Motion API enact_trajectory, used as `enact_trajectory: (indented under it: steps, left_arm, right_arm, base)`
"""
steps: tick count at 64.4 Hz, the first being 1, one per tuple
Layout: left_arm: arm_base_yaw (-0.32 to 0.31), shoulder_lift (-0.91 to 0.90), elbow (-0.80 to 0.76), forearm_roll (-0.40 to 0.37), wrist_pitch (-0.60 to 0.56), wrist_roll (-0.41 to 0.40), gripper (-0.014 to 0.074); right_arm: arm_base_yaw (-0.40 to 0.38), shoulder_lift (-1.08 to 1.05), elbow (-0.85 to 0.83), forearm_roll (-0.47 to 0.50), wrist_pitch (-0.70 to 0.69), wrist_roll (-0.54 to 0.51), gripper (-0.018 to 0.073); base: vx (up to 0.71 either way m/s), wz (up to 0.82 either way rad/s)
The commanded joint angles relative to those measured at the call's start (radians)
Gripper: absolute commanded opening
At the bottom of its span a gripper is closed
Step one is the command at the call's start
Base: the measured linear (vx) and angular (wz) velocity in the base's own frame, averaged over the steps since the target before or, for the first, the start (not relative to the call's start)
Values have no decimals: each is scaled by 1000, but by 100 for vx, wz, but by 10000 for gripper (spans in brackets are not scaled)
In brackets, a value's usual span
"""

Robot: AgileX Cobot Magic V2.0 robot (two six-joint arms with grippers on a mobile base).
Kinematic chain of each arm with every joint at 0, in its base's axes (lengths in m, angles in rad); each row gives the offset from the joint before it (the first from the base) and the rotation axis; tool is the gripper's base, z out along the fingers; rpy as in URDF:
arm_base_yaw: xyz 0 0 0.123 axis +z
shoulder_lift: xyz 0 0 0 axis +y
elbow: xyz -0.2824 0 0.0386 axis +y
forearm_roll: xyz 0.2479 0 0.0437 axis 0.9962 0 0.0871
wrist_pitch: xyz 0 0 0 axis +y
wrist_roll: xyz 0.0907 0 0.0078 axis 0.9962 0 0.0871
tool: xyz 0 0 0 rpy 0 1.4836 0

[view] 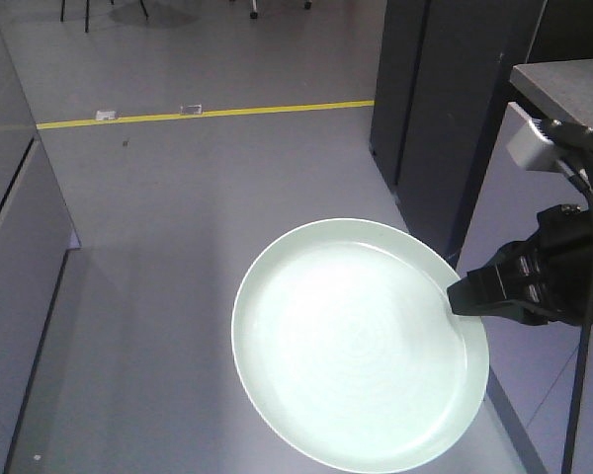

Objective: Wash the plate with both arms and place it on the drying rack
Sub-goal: 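Drive the base down the aisle holding the plate in the right gripper, then turn the base toward the sink counter with the plate held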

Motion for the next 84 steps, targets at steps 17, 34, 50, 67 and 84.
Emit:
enact_trajectory:
  steps: [17, 34, 50, 67, 84]
  left_arm:
    - [-2, -14, -32, -9, -75, -4, -6]
    - [-2, -14, -32, -9, -75, -4, -6]
    - [-2, -14, -32, -9, -74, -4, -6]
    - [-2, -14, -32, -9, -74, -4, -6]
    - [-2, -14, -32, -9, -74, -4, -6]
  right_arm:
    - [1, -21, -25, 43, -30, -9, -4]
    - [1, -21, -25, 43, -30, -9, -4]
    - [1, -21, -25, 43, -30, -9, -4]
    - [1, -21, -25, 43, -30, -9, -4]
    - [1, -21, -25, 43, -30, -9, -4]
  base:
    - [11, -23]
    - [10, -29]
    - [9, -31]
    - [8, -31]
    - [8, -31]
